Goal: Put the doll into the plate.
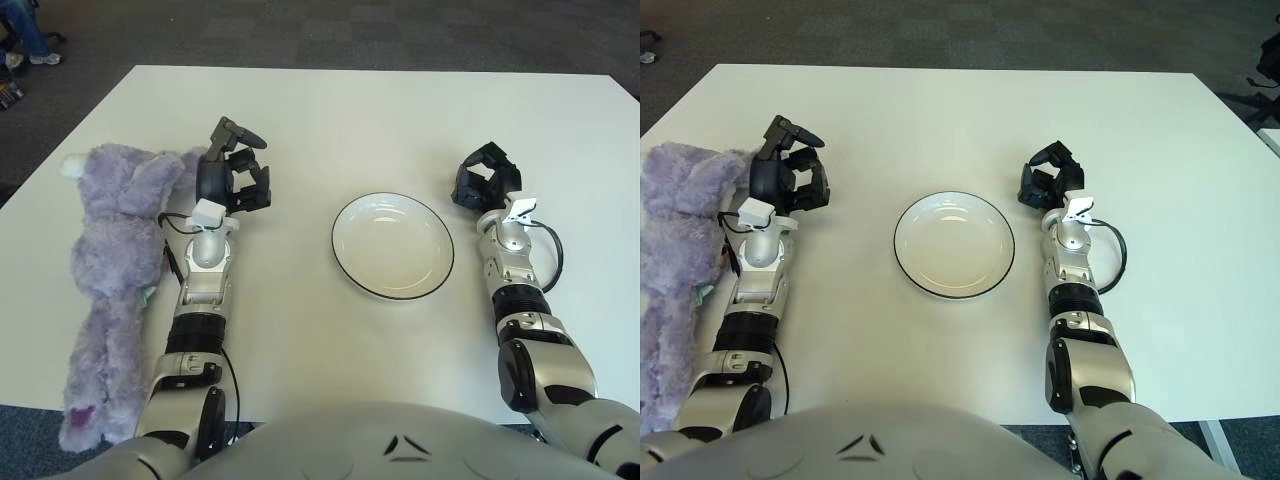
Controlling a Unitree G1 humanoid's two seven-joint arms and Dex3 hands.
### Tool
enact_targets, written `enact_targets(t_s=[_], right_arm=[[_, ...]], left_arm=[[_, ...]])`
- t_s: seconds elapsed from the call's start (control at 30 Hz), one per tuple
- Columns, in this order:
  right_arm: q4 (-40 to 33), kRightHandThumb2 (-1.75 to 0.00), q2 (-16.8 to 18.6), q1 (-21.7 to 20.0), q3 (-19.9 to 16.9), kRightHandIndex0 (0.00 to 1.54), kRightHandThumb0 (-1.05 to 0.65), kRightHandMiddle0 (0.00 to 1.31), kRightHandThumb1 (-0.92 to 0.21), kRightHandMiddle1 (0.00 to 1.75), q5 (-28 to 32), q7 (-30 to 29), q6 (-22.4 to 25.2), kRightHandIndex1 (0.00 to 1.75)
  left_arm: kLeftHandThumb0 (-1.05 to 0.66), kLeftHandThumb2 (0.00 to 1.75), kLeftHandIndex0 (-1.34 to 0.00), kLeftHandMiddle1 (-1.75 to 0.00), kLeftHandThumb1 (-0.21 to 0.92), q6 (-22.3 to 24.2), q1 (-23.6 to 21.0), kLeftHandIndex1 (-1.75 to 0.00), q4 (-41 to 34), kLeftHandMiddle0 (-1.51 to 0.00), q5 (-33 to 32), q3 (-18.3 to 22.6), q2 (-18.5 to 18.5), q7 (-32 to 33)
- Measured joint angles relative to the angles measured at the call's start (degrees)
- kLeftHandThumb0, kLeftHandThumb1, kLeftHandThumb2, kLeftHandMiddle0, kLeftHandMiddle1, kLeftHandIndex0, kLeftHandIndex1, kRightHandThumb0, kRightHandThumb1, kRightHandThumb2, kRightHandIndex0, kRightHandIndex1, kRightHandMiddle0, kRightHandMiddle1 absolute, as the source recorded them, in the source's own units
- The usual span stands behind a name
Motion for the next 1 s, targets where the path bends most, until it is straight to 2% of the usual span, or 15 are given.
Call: enact_targets(t_s=[0.1,0.2,0.23,0.4,0.77,1.0], right_arm=[[-0.1,-1.21,0.1,0.0,0.1,1.14,-0.46,0.55,-0.4,1.75,0.0,0.0,0.0,1.75],[-0.2,-1.21,0.2,0.0,0.3,1.14,-0.46,0.55,-0.4,1.75,0.0,0.0,0.0,1.75],[-0.2,-1.22,0.2,0.0,0.3,1.14,-0.46,0.55,-0.4,1.75,0.0,0.1,0.0,1.75],[-0.2,-1.22,0.2,0.0,0.3,1.13,-0.46,0.55,-0.4,1.75,0.0,0.1,0.0,1.75],[0.2,-1.24,0.1,-0.1,0.3,1.16,-0.46,0.56,-0.38,1.75,0.1,0.8,-0.2,1.75],[1.0,-1.24,-0.2,-0.4,0.0,1.16,-0.46,0.57,-0.38,1.75,0.2,1.8,-0.6,1.75]], left_arm=[[-0.4,0.95,-0.39,-1.75,0.61,-0.2,0.2,-1.75,-1.8,-0.89,1.8,0.0,1.0,0.2],[-0.13,1.17,-0.43,-1.75,0.44,-0.2,0.8,-1.75,-5.2,-0.61,4.2,-0.2,2.4,0.1],[-0.11,1.19,-0.43,-1.75,0.43,0.0,1.1,-1.75,-6.4,-0.58,4.8,-0.2,2.7,0.1],[-0.02,1.19,-0.4,-1.75,0.43,2.2,2.6,-1.75,-13.2,-0.44,8.0,-0.2,4.2,0.1],[-0.01,1.12,-0.36,-1.75,0.49,10.0,8.4,-1.75,-24.6,-0.38,9.0,1.3,7.5,-2.6],[-0.01,1.1,-0.34,-1.75,0.51,14.6,10.9,-1.75,-32.7,-0.36,10.1,1.7,8.0,-3.9]])
